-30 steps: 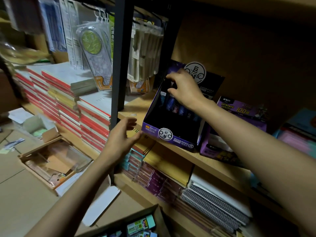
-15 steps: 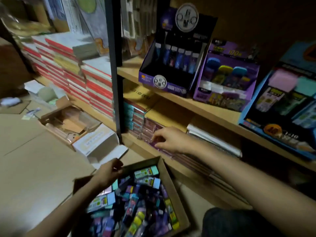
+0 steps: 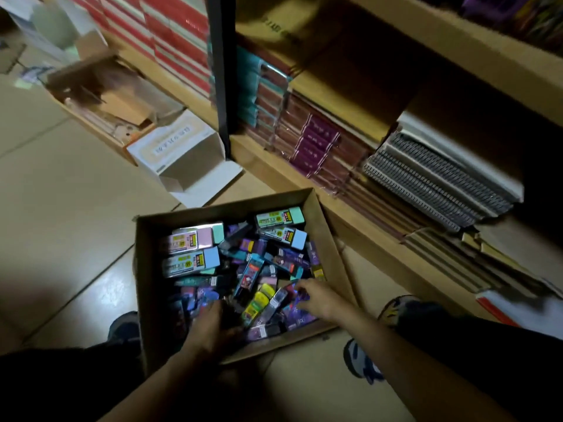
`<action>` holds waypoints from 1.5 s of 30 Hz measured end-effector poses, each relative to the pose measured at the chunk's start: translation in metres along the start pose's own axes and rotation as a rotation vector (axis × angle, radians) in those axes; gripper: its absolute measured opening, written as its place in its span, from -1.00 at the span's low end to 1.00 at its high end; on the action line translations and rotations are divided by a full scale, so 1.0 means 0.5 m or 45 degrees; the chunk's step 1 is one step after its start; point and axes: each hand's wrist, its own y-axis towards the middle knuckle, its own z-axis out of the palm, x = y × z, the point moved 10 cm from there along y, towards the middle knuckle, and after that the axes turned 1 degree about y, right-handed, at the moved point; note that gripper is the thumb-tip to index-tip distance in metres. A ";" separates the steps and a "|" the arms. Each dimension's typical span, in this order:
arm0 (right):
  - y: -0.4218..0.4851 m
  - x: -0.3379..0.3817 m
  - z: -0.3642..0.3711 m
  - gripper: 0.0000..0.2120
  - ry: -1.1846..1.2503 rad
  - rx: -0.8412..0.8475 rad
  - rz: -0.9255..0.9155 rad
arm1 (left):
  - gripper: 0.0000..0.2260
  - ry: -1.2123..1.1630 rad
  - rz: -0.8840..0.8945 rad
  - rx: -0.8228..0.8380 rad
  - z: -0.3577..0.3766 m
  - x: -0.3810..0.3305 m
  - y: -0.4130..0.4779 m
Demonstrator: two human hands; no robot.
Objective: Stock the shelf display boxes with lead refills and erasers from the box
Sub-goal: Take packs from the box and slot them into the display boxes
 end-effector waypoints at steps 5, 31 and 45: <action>0.015 -0.005 0.068 -0.26 -0.050 0.183 -0.053 | -0.59 -0.301 -0.113 -0.026 0.027 0.015 0.017; 0.013 0.040 0.014 -0.84 1.308 -0.284 0.141 | -0.96 -0.962 -0.149 0.188 0.032 -0.082 0.024; -0.230 0.196 -0.328 -0.81 1.291 -0.443 -0.271 | -0.72 -0.999 0.269 0.334 -0.146 -0.409 -0.080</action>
